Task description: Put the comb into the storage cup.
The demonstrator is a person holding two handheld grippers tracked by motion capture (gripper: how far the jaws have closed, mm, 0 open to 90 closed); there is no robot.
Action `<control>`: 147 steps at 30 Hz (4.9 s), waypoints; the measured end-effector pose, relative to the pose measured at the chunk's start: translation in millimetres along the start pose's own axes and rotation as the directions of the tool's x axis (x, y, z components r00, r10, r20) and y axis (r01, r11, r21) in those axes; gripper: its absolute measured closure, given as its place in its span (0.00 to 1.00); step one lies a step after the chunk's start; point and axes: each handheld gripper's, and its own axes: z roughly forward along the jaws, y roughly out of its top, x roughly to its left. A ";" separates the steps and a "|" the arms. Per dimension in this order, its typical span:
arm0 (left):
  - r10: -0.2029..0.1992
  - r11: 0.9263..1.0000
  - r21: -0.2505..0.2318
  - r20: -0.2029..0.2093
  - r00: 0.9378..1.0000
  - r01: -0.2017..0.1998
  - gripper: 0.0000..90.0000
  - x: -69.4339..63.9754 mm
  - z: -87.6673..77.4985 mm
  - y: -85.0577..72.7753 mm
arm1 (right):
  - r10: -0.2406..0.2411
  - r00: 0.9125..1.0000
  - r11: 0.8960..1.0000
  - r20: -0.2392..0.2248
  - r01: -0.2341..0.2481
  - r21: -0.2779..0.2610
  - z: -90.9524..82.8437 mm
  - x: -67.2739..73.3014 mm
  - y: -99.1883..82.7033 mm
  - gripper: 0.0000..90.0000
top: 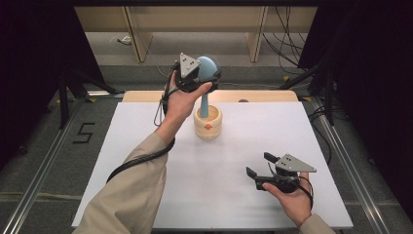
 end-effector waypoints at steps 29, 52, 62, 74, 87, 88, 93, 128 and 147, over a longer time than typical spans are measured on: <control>-0.010 1.000 0.018 0.018 1.000 0.010 0.21 -3.4 8.3 -11.9 | 0.002 1.000 1.000 -0.002 -0.002 0.002 0.3 -0.1 -0.5 0.16; -0.005 0.999 0.038 0.017 1.000 0.004 0.21 -4.2 13.6 -19.6 | 0.002 1.000 1.000 -0.001 -0.002 0.001 0.0 -0.3 -0.4 0.16; -0.004 0.999 0.047 0.015 1.000 0.003 0.21 -4.5 16.0 -23.0 | 0.002 1.000 1.000 -0.005 -0.002 0.000 0.5 -0.2 -0.7 0.16; -0.003 0.998 0.056 0.013 1.000 0.002 0.21 -4.5 17.6 -26.9 | 0.000 1.000 1.000 -0.005 0.000 -0.001 0.6 -0.1 -0.8 0.16; -0.003 0.998 0.063 0.015 1.000 0.002 0.21 -5.2 19.3 -29.7 | 0.001 1.000 1.000 -0.004 -0.001 0.000 0.5 -0.3 -0.9 0.16; -0.003 0.998 0.063 0.015 1.000 0.002 0.21 -5.2 19.4 -29.8 | -0.001 1.000 1.000 -0.004 0.001 0.001 0.4 -0.3 -0.9 0.16; 0.001 0.998 0.066 0.022 1.000 -0.003 0.21 -5.4 19.8 -30.7 | 0.000 1.000 1.000 -0.005 0.000 -0.001 0.8 -0.3 -1.0 0.16; -0.015 0.998 0.057 0.039 0.999 0.013 0.21 -2.7 25.3 -49.3 | 0.002 1.000 1.000 -0.008 -0.002 0.003 1.4 -0.2 -1.4 0.16; -0.034 0.998 0.053 0.032 0.999 0.032 0.21 1.0 33.1 -61.7 | 0.003 1.000 1.000 -0.012 -0.003 0.010 1.9 -0.2 -2.1 0.16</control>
